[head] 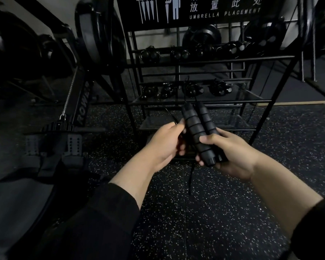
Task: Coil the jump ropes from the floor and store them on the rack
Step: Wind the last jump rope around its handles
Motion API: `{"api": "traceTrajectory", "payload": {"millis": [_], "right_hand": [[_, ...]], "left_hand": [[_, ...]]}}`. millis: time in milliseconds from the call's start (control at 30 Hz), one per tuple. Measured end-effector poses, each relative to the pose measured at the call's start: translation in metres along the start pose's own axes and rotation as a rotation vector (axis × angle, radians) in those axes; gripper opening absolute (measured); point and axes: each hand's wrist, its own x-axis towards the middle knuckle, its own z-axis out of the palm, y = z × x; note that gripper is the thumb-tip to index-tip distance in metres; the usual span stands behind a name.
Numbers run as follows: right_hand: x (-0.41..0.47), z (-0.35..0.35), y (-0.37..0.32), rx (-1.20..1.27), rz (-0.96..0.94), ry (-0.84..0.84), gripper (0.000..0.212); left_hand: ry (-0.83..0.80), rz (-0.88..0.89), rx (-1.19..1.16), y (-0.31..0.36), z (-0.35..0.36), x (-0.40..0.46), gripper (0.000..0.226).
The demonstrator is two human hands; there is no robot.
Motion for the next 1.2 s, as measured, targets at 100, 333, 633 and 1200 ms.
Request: {"api": "traceTrajectory", "payload": {"millis": [100, 333, 633, 1200], "right_hand": [[0.005, -0.003, -0.002, -0.009, 0.045, -0.030, 0.049], [0.006, -0.006, -0.002, 0.062, 0.101, -0.088, 0.059], [0.003, -0.011, -0.008, 0.062, 0.039, -0.192, 0.081], [0.000, -0.027, -0.012, 0.273, 0.065, -0.698, 0.042]], "left_hand": [[-0.026, -0.004, -0.007, 0.001, -0.002, 0.000, 0.024], [0.126, 0.097, 0.473, 0.007, -0.006, 0.002, 0.037], [-0.078, 0.035, -0.074, 0.002, -0.011, -0.003, 0.063], [-0.353, 0.152, 0.642, -0.008, 0.017, -0.008, 0.025]]}}
